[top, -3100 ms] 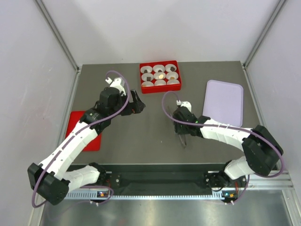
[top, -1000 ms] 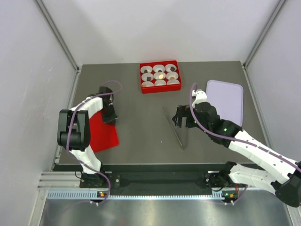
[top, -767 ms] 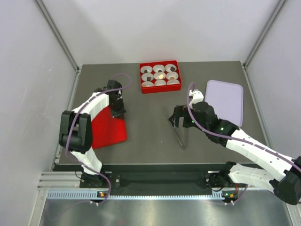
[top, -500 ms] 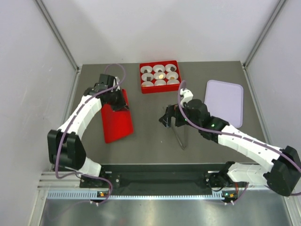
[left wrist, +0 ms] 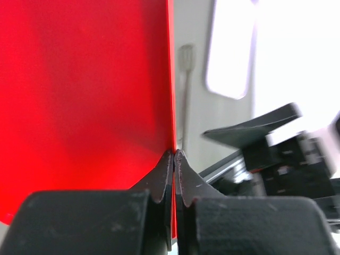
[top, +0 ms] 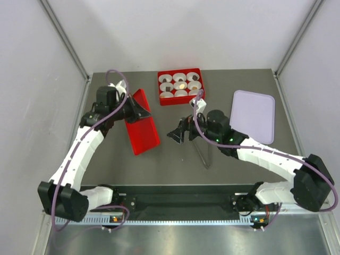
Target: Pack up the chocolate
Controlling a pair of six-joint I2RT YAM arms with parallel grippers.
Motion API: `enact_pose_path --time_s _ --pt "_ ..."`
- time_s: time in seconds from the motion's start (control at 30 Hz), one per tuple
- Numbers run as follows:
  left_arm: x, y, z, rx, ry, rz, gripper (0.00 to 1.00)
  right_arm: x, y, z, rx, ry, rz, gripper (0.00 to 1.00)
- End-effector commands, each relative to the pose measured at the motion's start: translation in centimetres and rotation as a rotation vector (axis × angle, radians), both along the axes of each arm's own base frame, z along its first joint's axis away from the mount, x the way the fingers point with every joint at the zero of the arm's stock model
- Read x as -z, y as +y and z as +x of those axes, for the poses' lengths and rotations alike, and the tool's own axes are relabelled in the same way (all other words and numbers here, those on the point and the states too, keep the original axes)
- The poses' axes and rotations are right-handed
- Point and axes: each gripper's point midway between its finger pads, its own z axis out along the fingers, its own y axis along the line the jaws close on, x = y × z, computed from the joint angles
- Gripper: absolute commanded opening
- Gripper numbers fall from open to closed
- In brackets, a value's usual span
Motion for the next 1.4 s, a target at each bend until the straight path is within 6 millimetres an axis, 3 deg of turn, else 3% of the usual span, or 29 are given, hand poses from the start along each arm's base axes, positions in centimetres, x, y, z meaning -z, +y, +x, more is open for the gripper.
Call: enact_pose_path --time_s 0.0,0.03,0.2,0.27,0.5,0.63,0.8,0.83,0.87,0.93,0.97,1.0,1.07,1.1,1.13,1.27,1.37 --pt "-5.8 -1.1 0.6 -0.047 -0.156 -0.196 0.0 -4.5 2.1 -1.2 -0.053 -0.172 0.077 0.98" --pt "-7.3 -1.3 1.1 -0.055 -0.202 -0.245 0.0 -4.5 2.5 -1.7 -0.032 -0.202 0.061 0.99" --pt "-10.8 -1.8 1.3 -0.099 -0.199 -0.401 0.0 -5.6 3.9 -2.7 -0.021 -0.349 0.043 0.99" --pt "-11.9 -1.6 1.4 -0.121 -0.22 -0.414 0.0 -5.3 4.1 -1.7 0.039 -0.388 0.017 1.0" --pt "-12.9 -1.4 0.9 -0.151 -0.202 -0.491 0.0 -5.3 4.5 0.6 0.157 -0.516 -0.023 0.98" --pt "-13.0 -1.4 0.8 -0.16 -0.196 -0.508 0.0 -5.6 5.2 1.8 0.171 -0.618 -0.057 0.88" --pt "-12.4 -1.4 1.5 -0.166 -0.177 -0.51 0.0 -6.1 5.5 2.5 0.194 -0.664 -0.059 0.49" --pt "-12.5 -1.5 1.6 -0.164 -0.173 -0.519 0.0 -6.5 5.2 2.7 0.214 -0.671 -0.061 0.44" --pt "-12.0 -1.5 2.0 -0.169 -0.16 -0.521 0.0 -6.5 4.9 2.9 0.221 -0.681 -0.087 0.3" --pt "-11.3 -1.5 2.3 -0.164 -0.14 -0.512 0.0 -7.6 4.1 3.4 0.262 -0.711 -0.113 0.18" --pt "-10.8 -1.4 2.7 -0.169 -0.128 -0.503 0.0 -7.9 3.7 3.6 0.269 -0.745 -0.147 0.05" --pt "-10.6 -1.4 2.8 -0.155 -0.13 -0.491 0.0 -8.5 3.1 3.9 0.294 -0.762 -0.17 0.0" --pt "-9.4 -1.3 3.3 -0.155 -0.095 -0.458 0.08 -9.0 2.4 4.4 0.313 -0.813 -0.225 0.0" --pt "-9.0 -1.2 3.5 -0.155 -0.083 -0.442 0.17 -9.3 2.1 4.6 0.32 -0.829 -0.251 0.0" --pt "-8.6 -1.2 3.5 -0.142 -0.086 -0.421 0.33 -9.3 1.7 5.0 0.345 -0.836 -0.284 0.0" --pt "-7.2 -1.3 3.5 -0.12 -0.057 -0.384 0.62 -9.8 0.2 6.8 0.429 -0.901 -0.461 0.0" --pt "-6.9 -1.6 3.2 -0.085 -0.058 -0.378 0.7 -10.2 -0.5 7.7 0.478 -0.943 -0.555 0.0"
